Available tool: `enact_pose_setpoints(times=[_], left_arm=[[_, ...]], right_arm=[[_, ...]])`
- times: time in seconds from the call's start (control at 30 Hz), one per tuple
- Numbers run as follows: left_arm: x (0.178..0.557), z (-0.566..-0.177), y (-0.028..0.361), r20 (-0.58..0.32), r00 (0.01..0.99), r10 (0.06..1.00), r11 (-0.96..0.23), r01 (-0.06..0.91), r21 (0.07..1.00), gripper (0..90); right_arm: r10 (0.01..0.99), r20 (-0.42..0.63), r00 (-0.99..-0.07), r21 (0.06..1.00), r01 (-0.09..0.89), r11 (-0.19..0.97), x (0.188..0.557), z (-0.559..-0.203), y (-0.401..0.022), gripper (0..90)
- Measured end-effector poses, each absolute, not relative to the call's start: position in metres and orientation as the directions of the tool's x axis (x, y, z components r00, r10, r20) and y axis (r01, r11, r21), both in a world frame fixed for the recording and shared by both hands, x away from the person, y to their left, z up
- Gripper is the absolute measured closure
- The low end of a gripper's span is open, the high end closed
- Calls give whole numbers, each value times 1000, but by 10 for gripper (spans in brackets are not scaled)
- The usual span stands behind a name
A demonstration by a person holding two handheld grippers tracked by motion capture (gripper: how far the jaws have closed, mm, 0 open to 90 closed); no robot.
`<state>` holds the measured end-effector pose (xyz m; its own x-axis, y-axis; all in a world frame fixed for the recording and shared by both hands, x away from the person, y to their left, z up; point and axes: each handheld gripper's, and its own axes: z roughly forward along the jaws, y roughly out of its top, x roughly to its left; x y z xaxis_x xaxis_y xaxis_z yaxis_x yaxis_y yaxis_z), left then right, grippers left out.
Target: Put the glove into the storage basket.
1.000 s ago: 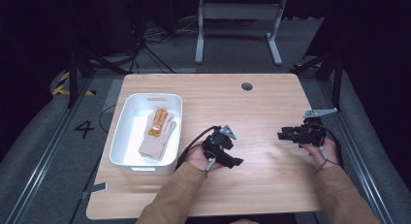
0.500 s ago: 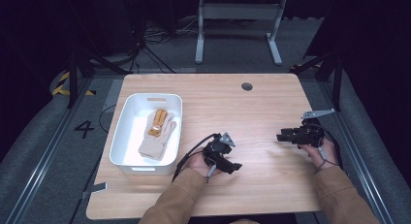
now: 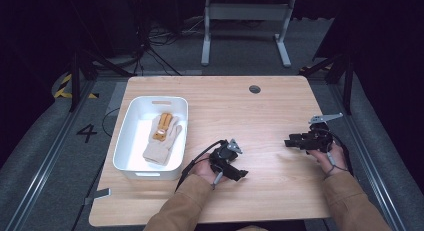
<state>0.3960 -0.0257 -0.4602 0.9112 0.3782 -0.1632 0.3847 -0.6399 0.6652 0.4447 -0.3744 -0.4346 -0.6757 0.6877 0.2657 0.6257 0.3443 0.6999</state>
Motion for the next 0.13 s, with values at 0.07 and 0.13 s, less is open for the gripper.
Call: enact_pose_setpoints(times=[0.07, 0.13], left_arm=[[396, -460, -25, -161, 912, 378, -640, 383, 666, 263], [395, -459, -25, -157, 913, 376, -636, 378, 672, 262]], right_arm=[[688, 265, -676, 700, 626, 345, 445, -435, -374, 512], [687, 263, -677, 699, 625, 347, 445, -435, -374, 512]])
